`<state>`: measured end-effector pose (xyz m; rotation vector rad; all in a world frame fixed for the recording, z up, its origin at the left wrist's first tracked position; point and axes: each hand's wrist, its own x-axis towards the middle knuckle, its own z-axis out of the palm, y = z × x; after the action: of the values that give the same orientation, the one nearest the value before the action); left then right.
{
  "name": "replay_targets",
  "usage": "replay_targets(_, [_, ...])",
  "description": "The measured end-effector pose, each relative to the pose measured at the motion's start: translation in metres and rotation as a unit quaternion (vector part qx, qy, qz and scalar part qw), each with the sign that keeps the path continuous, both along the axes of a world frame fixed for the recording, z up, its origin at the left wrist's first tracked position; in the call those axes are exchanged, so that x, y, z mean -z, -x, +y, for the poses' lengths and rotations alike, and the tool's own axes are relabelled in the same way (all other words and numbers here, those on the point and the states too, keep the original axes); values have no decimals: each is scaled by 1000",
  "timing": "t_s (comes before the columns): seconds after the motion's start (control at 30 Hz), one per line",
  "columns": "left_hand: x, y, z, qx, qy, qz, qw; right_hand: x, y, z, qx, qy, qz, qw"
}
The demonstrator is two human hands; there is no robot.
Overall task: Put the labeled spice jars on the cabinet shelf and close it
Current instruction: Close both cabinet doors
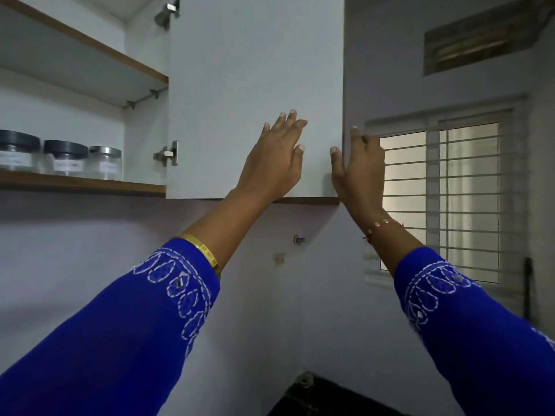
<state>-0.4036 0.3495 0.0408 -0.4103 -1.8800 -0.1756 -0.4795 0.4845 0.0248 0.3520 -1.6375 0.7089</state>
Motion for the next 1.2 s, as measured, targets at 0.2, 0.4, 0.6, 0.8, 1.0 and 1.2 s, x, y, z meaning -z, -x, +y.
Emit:
replay_targets(0.2, [-9,37,21,-19,-13,-14,1000,-4,33,5,-401,212,-216,864])
replay_targets(0.4, [-18,60,38,-15,-40,-19,999,0,48,-6,-651,225,-285,666])
replay_targets(0.6, [-29,69,63,9,-90,3,996,3,47,-8,-724,222,-279,590])
replay_targets(0.8, [-31,63,65,20,-122,40,991,9,29,-15,-750,232,-267,558])
replay_targets(1.0, [-31,29,49,39,-109,34,993,20,-5,-32,-774,231,-237,540])
replay_targets(1.2, [-27,-22,20,73,-108,60,990,26,-60,-62,-764,197,-179,587])
